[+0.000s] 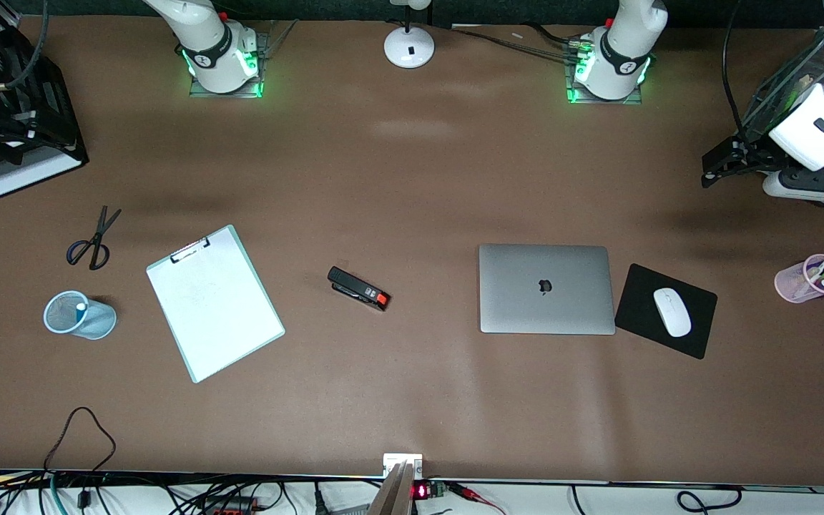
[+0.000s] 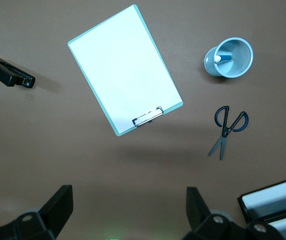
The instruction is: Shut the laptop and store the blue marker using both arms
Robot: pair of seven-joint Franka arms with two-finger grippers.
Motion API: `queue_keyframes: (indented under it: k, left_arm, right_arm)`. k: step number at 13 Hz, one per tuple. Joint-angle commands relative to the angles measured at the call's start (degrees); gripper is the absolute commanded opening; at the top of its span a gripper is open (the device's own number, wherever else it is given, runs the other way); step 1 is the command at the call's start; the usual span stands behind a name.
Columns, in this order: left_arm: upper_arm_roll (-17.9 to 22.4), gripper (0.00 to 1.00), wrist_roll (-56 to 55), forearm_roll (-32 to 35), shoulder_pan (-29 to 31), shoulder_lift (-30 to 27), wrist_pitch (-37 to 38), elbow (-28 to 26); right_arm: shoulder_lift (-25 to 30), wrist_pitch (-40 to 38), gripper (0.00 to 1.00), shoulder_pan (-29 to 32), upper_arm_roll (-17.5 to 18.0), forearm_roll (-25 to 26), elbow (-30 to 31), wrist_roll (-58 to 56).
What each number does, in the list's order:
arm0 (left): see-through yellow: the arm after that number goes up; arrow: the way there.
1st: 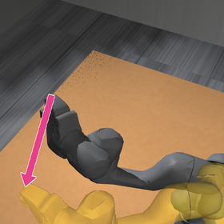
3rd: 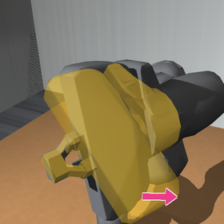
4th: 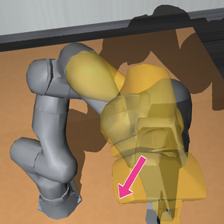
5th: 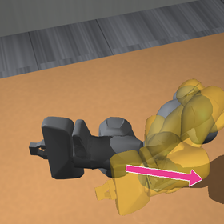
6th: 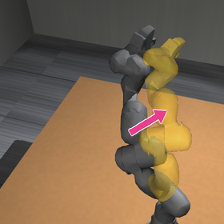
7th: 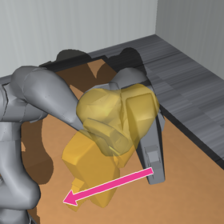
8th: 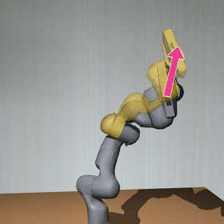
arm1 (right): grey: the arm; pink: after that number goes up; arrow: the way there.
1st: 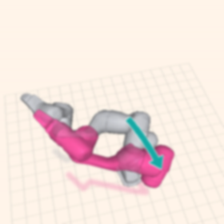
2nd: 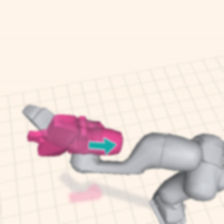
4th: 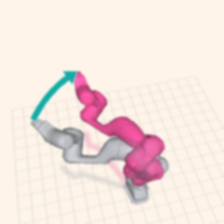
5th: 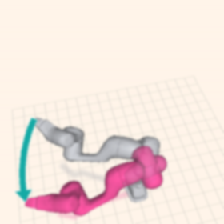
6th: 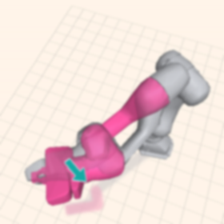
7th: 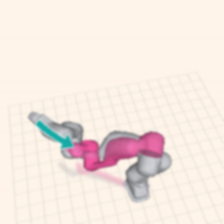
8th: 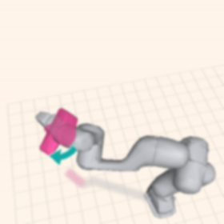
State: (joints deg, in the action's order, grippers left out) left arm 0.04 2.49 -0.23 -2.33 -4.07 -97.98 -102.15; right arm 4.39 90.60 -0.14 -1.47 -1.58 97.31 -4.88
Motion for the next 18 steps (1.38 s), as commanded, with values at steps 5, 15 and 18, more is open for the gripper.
queue_keyframes:
  k: [5, 15, 18]
  left_arm:
    - [0.14, 1.00, -0.12, 1.11, -0.48, -0.15, 1.04, 0.72]
    - [0.14, 1.00, -0.12, 1.11, -0.57, -0.15, 1.04, 0.81]
    - [0.14, 1.00, -0.12, 1.11, -0.57, -0.15, 1.04, 0.81]
  right_arm:
    - [-0.35, -2.10, 1.00, -0.03, 0.24, 0.88, -2.04, 2.86]
    - [-0.44, -0.69, 1.00, 0.23, 0.33, 3.78, -2.04, 3.21]
    - [-0.79, 1.94, 1.00, 0.23, 0.33, 2.90, -2.04, 3.30]
